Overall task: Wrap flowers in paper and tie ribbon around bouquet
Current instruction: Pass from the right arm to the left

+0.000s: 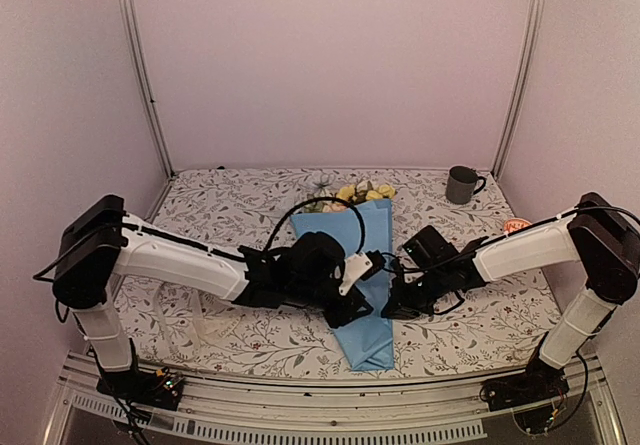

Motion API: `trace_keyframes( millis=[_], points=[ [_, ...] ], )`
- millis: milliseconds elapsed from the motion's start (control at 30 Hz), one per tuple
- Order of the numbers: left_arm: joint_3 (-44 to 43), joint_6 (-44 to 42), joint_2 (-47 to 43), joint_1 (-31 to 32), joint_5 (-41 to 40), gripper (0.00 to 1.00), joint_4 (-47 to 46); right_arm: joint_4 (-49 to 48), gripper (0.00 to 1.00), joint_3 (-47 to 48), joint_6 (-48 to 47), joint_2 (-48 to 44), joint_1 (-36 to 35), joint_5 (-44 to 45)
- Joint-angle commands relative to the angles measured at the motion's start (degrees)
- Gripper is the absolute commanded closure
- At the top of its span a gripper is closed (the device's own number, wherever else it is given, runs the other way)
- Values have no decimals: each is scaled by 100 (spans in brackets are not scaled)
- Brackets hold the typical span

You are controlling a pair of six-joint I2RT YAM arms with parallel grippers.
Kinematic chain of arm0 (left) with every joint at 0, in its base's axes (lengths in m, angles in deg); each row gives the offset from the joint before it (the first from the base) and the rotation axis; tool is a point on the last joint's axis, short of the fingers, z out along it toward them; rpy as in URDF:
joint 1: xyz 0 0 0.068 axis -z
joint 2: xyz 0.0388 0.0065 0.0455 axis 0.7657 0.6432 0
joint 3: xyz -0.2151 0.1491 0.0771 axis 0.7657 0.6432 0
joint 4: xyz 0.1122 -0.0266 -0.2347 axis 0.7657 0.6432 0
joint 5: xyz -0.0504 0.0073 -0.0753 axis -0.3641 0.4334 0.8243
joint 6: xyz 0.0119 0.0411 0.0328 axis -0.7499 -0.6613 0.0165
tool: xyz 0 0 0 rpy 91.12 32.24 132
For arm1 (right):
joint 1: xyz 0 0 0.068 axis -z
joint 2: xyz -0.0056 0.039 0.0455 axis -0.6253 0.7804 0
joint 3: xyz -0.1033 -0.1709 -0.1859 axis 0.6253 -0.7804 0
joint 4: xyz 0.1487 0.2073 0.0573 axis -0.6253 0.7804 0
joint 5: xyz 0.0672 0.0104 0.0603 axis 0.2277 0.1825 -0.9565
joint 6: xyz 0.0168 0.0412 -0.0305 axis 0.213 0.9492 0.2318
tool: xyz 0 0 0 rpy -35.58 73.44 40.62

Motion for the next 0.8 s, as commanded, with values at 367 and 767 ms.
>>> trace_keyframes(
  millis=[367,767],
  points=[
    [-356,-1208,1169,961,-512,66,926,-315,100,-295,280,-309,189,-154],
    [-149,-1274,1273,1352,-28,56,1187,-400,100,-283,238,-101,231,-213]
  ],
)
